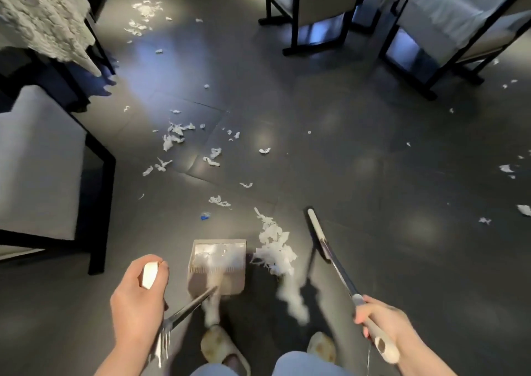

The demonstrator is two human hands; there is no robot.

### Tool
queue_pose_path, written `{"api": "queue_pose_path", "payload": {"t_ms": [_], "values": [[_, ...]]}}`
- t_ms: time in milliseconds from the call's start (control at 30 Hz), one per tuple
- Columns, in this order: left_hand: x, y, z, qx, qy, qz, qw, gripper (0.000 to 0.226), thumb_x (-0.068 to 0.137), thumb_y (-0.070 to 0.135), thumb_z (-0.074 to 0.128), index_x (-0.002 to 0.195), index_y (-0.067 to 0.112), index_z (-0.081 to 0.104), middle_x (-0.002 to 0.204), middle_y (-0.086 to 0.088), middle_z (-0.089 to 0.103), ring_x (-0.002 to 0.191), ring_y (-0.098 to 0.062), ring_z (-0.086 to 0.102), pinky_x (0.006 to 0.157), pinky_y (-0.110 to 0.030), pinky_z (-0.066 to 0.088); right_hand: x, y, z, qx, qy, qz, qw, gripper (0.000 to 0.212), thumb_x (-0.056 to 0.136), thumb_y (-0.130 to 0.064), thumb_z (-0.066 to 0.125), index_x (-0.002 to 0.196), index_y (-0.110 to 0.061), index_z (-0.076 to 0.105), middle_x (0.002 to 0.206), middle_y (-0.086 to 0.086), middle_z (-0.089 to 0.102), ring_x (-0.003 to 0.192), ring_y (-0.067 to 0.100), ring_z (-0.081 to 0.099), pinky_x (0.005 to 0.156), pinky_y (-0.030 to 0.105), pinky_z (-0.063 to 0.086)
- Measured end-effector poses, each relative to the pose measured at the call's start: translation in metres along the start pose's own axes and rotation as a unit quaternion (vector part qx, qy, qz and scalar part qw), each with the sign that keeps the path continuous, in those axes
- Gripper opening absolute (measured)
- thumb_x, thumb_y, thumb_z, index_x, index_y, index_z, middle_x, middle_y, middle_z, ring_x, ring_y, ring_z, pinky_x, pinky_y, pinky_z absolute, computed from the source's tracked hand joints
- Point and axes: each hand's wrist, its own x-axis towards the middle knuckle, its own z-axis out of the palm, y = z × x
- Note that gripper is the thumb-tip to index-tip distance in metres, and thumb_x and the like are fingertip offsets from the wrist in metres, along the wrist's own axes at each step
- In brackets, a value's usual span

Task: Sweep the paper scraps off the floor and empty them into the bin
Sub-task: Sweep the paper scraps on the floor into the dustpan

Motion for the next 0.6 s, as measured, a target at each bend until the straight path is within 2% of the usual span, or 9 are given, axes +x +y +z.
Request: {"api": "queue_pose_path", "payload": {"t_ms": [67, 167, 200, 267, 333, 400, 467, 600], "values": [[0.020, -0.006, -0.003, -0.003, -0.019, -0.002, 1.000, 0.014, 0.093, 0.021, 0.061, 0.086, 0.033, 0.063, 0.076, -0.009, 0.063, 0.053, -0.030, 0.059, 0.054, -0.032, 0.046, -0.005, 0.008, 0.021, 0.019, 0.007, 0.024, 0.999, 0.036, 0.053, 0.019, 0.058, 0.083, 0.000, 0.065, 0.039, 0.010, 0.052, 0.022, 0.017, 0.041, 0.029, 0.015, 0.034], [0.046, -0.018, -0.010, 0.009, -0.049, -0.001, 0.999, 0.010, 0.091, 0.022, 0.063, 0.087, 0.031, 0.064, 0.075, -0.008, 0.063, 0.049, -0.030, 0.058, 0.049, -0.031, 0.046, -0.007, 0.021, 0.056, 0.035, -0.019, 0.066, 0.997, 0.028, 0.039, 0.008, 0.064, 0.066, 0.001, 0.062, 0.046, 0.012, 0.051, 0.028, 0.018, 0.045, 0.029, 0.016, 0.033], [0.054, -0.021, -0.013, 0.017, -0.054, 0.005, 0.998, 0.011, 0.090, 0.022, 0.064, 0.088, 0.033, 0.064, 0.074, -0.004, 0.064, 0.048, -0.030, 0.059, 0.047, -0.032, 0.045, -0.008, 0.025, 0.067, 0.037, -0.029, 0.083, 0.995, 0.025, 0.041, 0.004, 0.065, 0.065, 0.002, 0.062, 0.050, 0.014, 0.052, 0.029, 0.018, 0.046, 0.029, 0.017, 0.033], [0.065, -0.025, -0.020, 0.024, -0.051, 0.019, 0.998, 0.010, 0.088, 0.024, 0.066, 0.088, 0.034, 0.064, 0.072, 0.004, 0.064, 0.051, -0.028, 0.062, 0.049, -0.034, 0.046, -0.013, 0.028, 0.094, 0.069, -0.029, 0.101, 0.992, 0.008, 0.060, 0.009, 0.058, 0.067, 0.006, 0.061, 0.050, 0.016, 0.049, 0.025, 0.017, 0.042, 0.027, 0.016, 0.032], [0.073, -0.029, -0.028, 0.028, -0.040, 0.032, 0.998, 0.004, 0.085, 0.029, 0.066, 0.089, 0.029, 0.065, 0.072, 0.008, 0.063, 0.055, -0.024, 0.063, 0.050, -0.032, 0.046, -0.017, 0.023, 0.120, 0.080, -0.057, 0.111, 0.989, 0.013, 0.070, 0.010, 0.051, 0.061, 0.003, 0.057, 0.041, 0.012, 0.044, 0.021, 0.015, 0.038, 0.026, 0.013, 0.029], [0.081, -0.033, -0.037, 0.026, -0.028, 0.029, 0.999, 0.004, 0.087, 0.024, 0.067, 0.087, 0.027, 0.065, 0.070, 0.004, 0.062, 0.051, -0.025, 0.062, 0.046, -0.027, 0.046, -0.019, 0.009, 0.141, 0.104, -0.091, 0.114, 0.984, 0.022, 0.073, 0.008, 0.049, 0.055, -0.003, 0.051, 0.034, 0.007, 0.040, 0.019, 0.013, 0.035, 0.026, 0.010, 0.027], [0.089, -0.039, -0.046, 0.021, -0.017, 0.011, 1.000, 0.012, 0.089, 0.018, 0.066, 0.086, 0.030, 0.064, 0.067, 0.000, 0.062, 0.044, -0.025, 0.059, 0.041, -0.026, 0.044, -0.015, -0.012, 0.160, 0.149, -0.130, 0.128, 0.972, 0.019, 0.069, 0.009, 0.048, 0.057, -0.006, 0.047, 0.033, 0.004, 0.040, 0.019, 0.011, 0.039, 0.024, 0.011, 0.029], [0.097, -0.047, -0.066, 0.012, -0.006, -0.019, 1.000, 0.012, 0.090, 0.023, 0.064, 0.088, 0.034, 0.064, 0.065, -0.002, 0.062, 0.038, -0.017, 0.055, 0.034, -0.028, 0.038, -0.002, -0.057, 0.192, 0.246, -0.202, 0.137, 0.938, 0.017, 0.054, 0.005, 0.055, 0.064, -0.005, 0.045, 0.040, 0.006, 0.049, 0.023, 0.007, 0.047, 0.022, 0.014, 0.035]]}}
